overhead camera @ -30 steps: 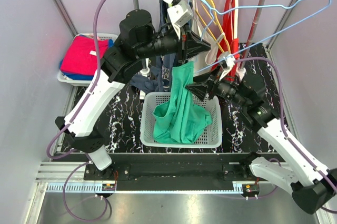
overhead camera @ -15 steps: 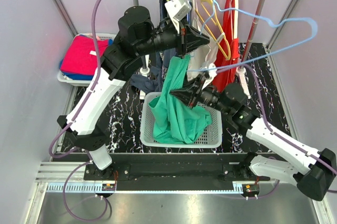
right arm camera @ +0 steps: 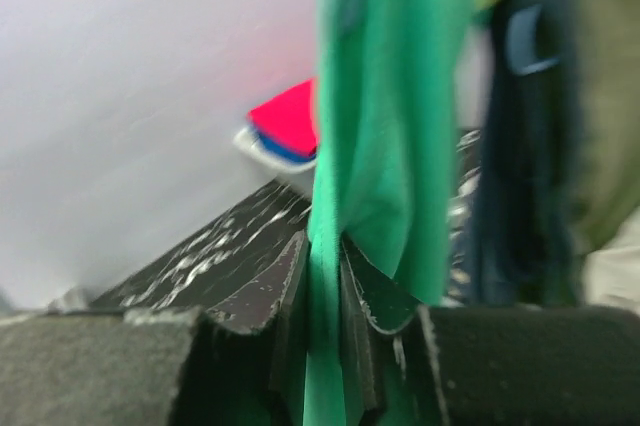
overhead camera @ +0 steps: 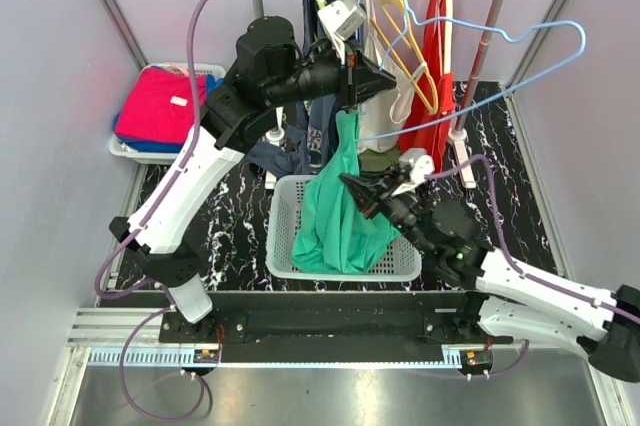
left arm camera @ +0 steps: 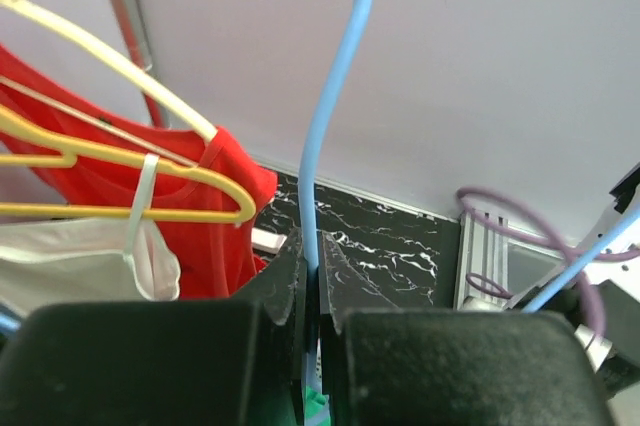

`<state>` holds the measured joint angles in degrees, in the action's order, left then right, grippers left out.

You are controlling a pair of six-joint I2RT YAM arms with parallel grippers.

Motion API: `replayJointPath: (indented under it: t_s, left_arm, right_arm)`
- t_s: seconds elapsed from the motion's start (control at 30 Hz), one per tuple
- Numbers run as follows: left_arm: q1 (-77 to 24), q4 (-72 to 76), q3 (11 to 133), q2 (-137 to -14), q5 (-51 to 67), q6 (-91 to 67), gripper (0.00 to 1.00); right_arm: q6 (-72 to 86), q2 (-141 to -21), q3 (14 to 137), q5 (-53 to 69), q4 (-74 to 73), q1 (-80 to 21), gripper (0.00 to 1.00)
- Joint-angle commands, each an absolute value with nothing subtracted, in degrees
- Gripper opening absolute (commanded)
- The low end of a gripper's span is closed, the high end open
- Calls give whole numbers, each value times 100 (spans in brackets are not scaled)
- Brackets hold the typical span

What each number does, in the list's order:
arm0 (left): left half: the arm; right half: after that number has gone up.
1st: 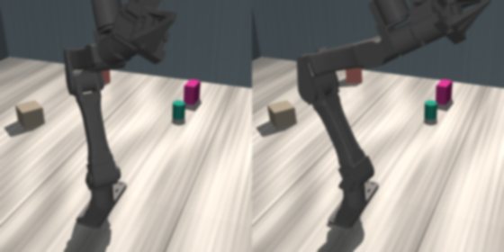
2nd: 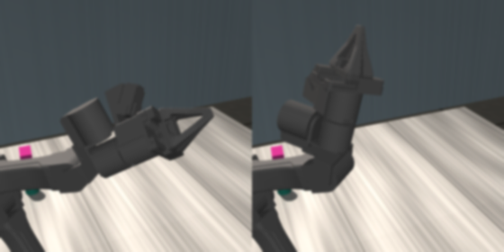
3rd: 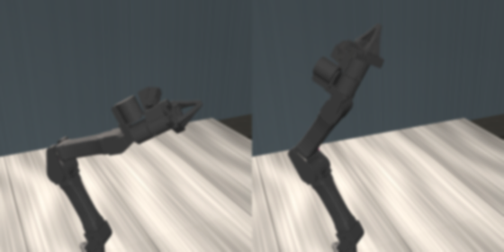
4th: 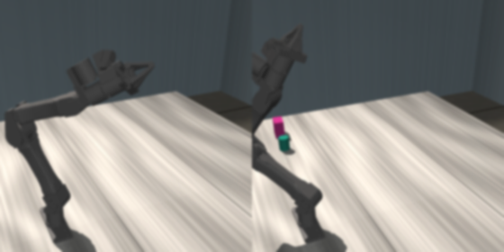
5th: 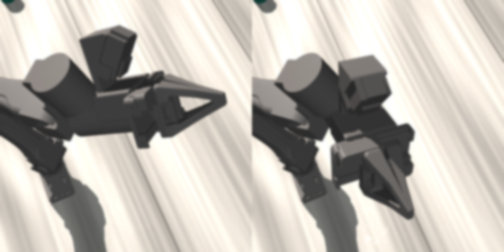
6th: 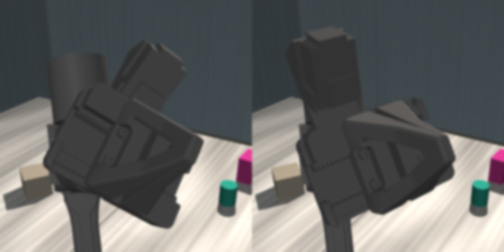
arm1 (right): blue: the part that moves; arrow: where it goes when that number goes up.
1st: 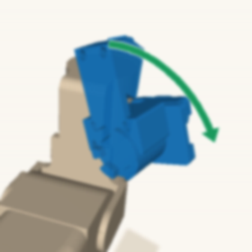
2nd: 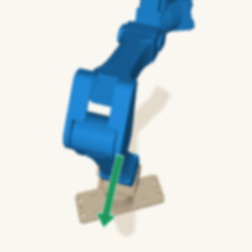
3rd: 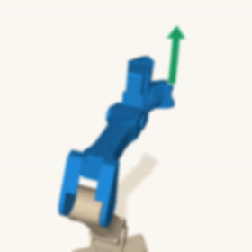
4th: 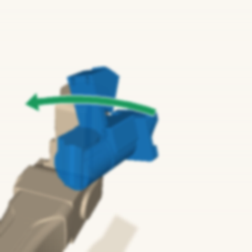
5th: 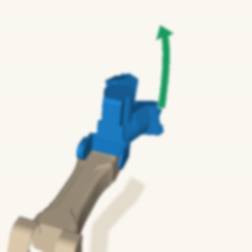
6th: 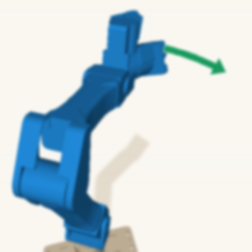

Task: Remove the tank top from the hanger
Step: Remove the tank top from the hanger, then place the hanger at the clothesline.

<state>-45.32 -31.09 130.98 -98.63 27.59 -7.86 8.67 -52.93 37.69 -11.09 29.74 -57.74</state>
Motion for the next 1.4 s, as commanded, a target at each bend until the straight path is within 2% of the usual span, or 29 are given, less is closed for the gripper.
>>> replayJointPath:
  t_s: [0.0,0.17,0.33,0.5,0.73,0.9,1.0,1.03,1.13,1.23,1.37]
  left_arm:
    - [-4421,-2611,13008,-9273,2435,-1229,0]
    - [-4430,-2452,12964,-9202,2373,-1678,0]
    - [-4430,-2443,13166,-9281,2434,-1758,0]
    - [-4412,-3126,13114,-8992,1918,-611,0]
    - [-4333,-3647,11166,-7054,477,1229,0]
    - [-4333,-3955,10198,-5785,-657,2090,0]
    - [-4149,-3719,9400,-5073,-2096,2933,0]
    - [-4140,-3561,9108,-4802,-3058,3257,0]
    - [-4140,-1994,7642,-4353,-4608,4821,0]
    - [-4140,-1784,6892,-4245,-4965,5528,0]
    - [-3807,-2144,7161,-4771,-5186,5125,0]
  right_arm:
    - [483,-4825,3473,-2452,3515,-5818,24]
    - [459,-5378,3533,-2679,3813,-5932,21]
    - [-614,-6360,4226,-3225,3964,-6853,19]
    - [-624,-6198,4141,-3664,3710,-7031,15]
    - [-299,-4126,3455,-4385,2148,-7022,14]
    - [210,-3175,3331,-4658,1065,-7031,14]
    - [448,-2998,3506,-4606,502,-7031,13]
    - [492,-2988,3542,-4545,370,-7031,13]
    - [571,-3023,3673,-4430,264,-7022,13]
    - [694,-3225,3849,-4298,158,-7031,13]
    - [905,-3445,4156,-4079,26,-7022,13]
